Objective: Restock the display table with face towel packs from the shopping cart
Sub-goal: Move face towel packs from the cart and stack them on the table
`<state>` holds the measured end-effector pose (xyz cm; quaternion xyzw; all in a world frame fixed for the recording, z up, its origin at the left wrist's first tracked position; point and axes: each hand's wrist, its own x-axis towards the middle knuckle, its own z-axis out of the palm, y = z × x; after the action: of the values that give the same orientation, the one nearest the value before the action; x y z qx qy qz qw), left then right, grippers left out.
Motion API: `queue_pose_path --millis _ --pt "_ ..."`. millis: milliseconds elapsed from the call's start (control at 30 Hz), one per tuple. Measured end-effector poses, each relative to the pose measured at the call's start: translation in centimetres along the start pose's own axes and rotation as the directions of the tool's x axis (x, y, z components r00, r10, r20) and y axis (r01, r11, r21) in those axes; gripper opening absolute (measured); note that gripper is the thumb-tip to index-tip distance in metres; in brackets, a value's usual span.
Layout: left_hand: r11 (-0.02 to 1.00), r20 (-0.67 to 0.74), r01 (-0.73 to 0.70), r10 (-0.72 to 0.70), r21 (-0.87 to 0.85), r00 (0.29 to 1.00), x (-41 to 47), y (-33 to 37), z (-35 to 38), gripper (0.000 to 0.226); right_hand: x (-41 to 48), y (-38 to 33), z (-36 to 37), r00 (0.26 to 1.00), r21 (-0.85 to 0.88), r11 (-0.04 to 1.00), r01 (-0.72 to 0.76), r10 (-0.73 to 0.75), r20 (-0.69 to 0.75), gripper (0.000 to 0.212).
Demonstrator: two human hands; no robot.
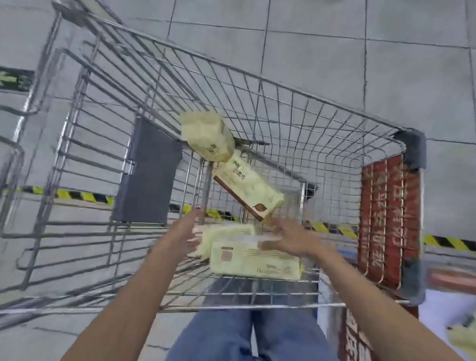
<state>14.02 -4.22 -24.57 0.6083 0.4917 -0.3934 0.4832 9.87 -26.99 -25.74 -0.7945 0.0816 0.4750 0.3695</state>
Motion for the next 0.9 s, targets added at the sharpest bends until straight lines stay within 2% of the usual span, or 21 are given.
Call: queue_pose_path --millis 67,133,167,233,267,333,367,467,500,533,600,667,800,900 --pt "0.996 -0.033 0.089 -0.09 -0.029 0.995 2.1 0.0 0.8 0.062 2.5 0.6 0.2 0.99 -0.114 0.993 -0.031 0.045 0.131 0.086" --pt "0.983 -0.016 0.153 -0.156 -0.098 0.988 4.0 -0.2 1.6 0.048 4.9 1.5 0.4 0.969 -0.166 0.985 -0.052 0.09 0.231 0.091" --pt "0.971 0.002 0.203 -0.204 -0.127 0.979 5.1 -0.4 1.9 0.05 5.8 2.0 0.6 0.956 -0.177 0.983 -0.054 0.102 0.273 0.094" --pt "0.943 0.001 0.283 -0.287 -0.173 0.958 7.8 -1.4 2.4 0.086 7.8 3.1 1.0 0.933 -0.149 0.987 -0.065 0.113 0.342 0.098" --pt "0.924 0.046 0.337 -0.335 -0.18 0.941 9.4 -2.2 2.5 0.089 8.5 3.5 1.1 0.918 -0.112 0.99 -0.085 0.122 0.378 0.1" --pt "0.925 0.093 0.353 -0.343 -0.142 0.935 10.6 -2.5 3.3 0.055 9.7 4.4 1.2 0.876 -0.001 0.989 -0.148 0.132 0.464 0.1" --pt "0.915 0.075 0.379 -0.372 -0.138 0.925 11.9 -2.9 3.5 0.05 10.1 4.7 1.1 0.851 0.04 0.985 -0.169 0.125 0.51 0.096" --pt "0.913 -0.015 0.357 -0.367 -0.196 0.93 15.3 -4.1 3.9 0.07 11.4 5.4 0.8 0.81 0.013 0.989 -0.147 0.113 0.575 0.098" --pt "0.9 -0.006 0.379 -0.389 -0.215 0.921 15.7 -4.1 4.2 0.067 11.7 5.6 0.7 0.803 -0.004 0.991 -0.136 0.113 0.585 0.102" --pt "0.893 -0.014 0.388 -0.402 -0.226 0.916 14.9 -3.5 4.8 0.054 12.0 5.6 0.7 0.794 -0.007 0.991 -0.137 0.114 0.596 0.103" --pt "0.884 -0.031 0.401 -0.42 -0.24 0.907 14.6 -2.8 5.6 0.035 12.3 5.9 0.8 0.783 0.018 0.989 -0.147 0.105 0.613 0.091" --pt "0.872 -0.014 0.415 -0.433 -0.259 0.901 14.7 -2.6 6.3 0.031 12.5 6.0 0.6 0.77 0.038 0.988 -0.149 0.092 0.631 0.075" --pt "0.861 -0.013 0.401 -0.426 -0.313 0.905 14.9 -2.6 6.8 0.021 12.5 6.2 0.3 0.746 0.087 0.978 -0.191 0.087 0.66 0.066" --pt "0.842 0.012 0.398 -0.423 -0.363 0.906 13.8 -2.7 7.1 0.023 12.1 5.9 -0.5 0.724 0.084 0.977 -0.196 0.087 0.685 0.045"
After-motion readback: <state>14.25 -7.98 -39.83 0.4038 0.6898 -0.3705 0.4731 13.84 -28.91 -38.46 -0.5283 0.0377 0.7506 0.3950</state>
